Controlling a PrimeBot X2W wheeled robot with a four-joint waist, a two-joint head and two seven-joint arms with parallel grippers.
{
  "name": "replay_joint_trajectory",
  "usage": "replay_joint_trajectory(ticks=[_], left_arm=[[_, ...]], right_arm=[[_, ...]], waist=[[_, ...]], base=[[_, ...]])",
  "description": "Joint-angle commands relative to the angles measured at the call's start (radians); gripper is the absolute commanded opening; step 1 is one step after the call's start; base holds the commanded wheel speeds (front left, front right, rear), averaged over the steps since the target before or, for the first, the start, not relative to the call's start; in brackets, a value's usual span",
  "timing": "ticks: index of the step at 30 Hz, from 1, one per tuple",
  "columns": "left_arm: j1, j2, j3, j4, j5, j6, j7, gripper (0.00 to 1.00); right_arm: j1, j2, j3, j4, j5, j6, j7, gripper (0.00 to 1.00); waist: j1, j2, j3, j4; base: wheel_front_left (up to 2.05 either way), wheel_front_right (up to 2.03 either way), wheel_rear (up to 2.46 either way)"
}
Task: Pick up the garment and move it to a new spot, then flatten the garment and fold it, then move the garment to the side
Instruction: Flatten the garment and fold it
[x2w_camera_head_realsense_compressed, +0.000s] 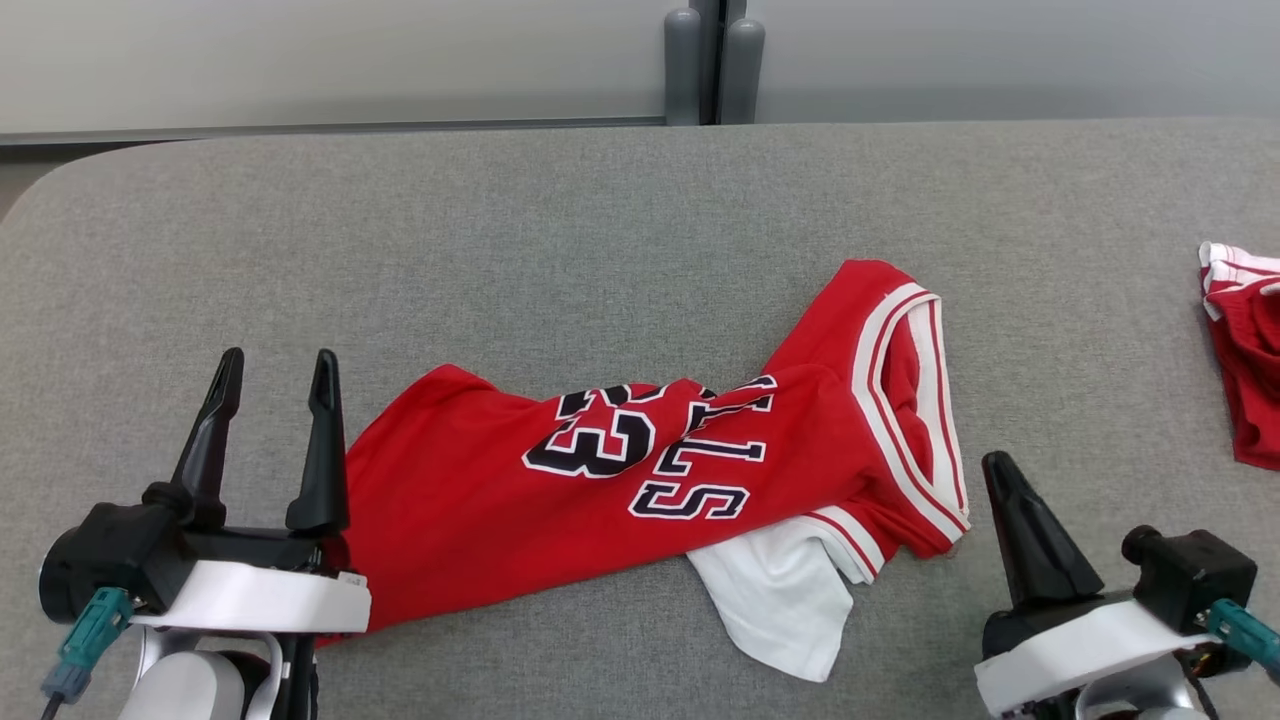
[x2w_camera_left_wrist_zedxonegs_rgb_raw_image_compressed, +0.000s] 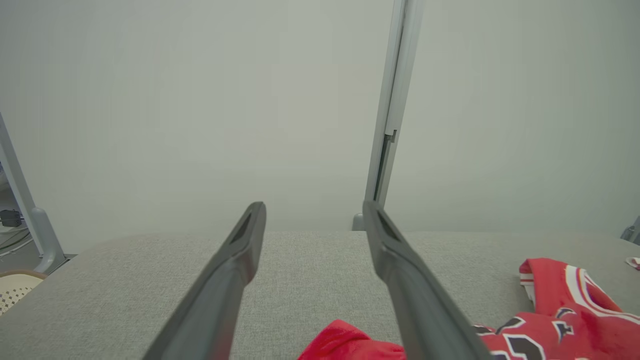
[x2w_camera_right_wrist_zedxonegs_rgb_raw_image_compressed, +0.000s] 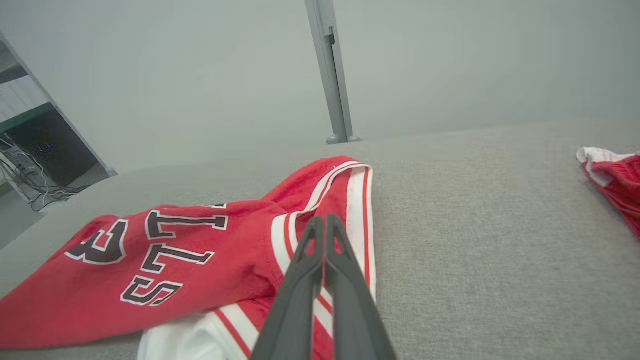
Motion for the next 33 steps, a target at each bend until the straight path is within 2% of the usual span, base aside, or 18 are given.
replay_joint_trajectory(ticks=[1, 2, 3, 9, 18, 33], left_arm=[[0.01, 0.008, -0.001, 0.002, 0.005, 0.006, 0.002, 1.0], [0.016, 0.009, -0.002, 0.004, 0.005, 0.008, 0.004, 1.0], [0.024, 0.012, -0.004, 0.006, 0.008, 0.009, 0.007, 1.0], [0.061, 0.022, -0.001, 0.013, 0.004, 0.028, 0.026, 1.0], [0.124, 0.033, -0.006, 0.01, 0.0, 0.042, 0.056, 1.0], [0.131, 0.051, -0.01, -0.03, -0.005, 0.056, 0.079, 1.0]], right_arm=[[-0.012, -0.013, -0.014, -0.026, -0.015, 0.0, -0.003, 0.31], [-0.016, -0.016, -0.019, -0.04, -0.013, 0.0, -0.002, 0.92], [-0.02, -0.021, -0.024, -0.055, -0.021, 0.0, -0.002, 1.0], [-0.024, -0.039, -0.087, -0.135, -0.057, 0.0, -0.007, 1.0], [0.042, -0.031, -0.177, -0.224, -0.096, 0.0, 0.033, 1.0], [0.089, -0.017, -0.184, -0.279, -0.101, 0.0, 0.076, 1.0]], waist=[[0.0, 0.0, -0.013, -0.007], [0.0, 0.0, -0.019, -0.009], [0.0, 0.0, -0.026, -0.013], [0.0, 0.0, -0.071, -0.031], [0.0, 0.0, -0.128, -0.039], [0.0, 0.0, -0.121, -0.037]], base=[[0.0, 0.0, 0.0], [0.0, 0.0, 0.0], [0.0, 0.0, 0.0], [0.0, 0.0, 0.0], [0.0, 0.0, 0.0], [0.0, 0.0, 0.0]])
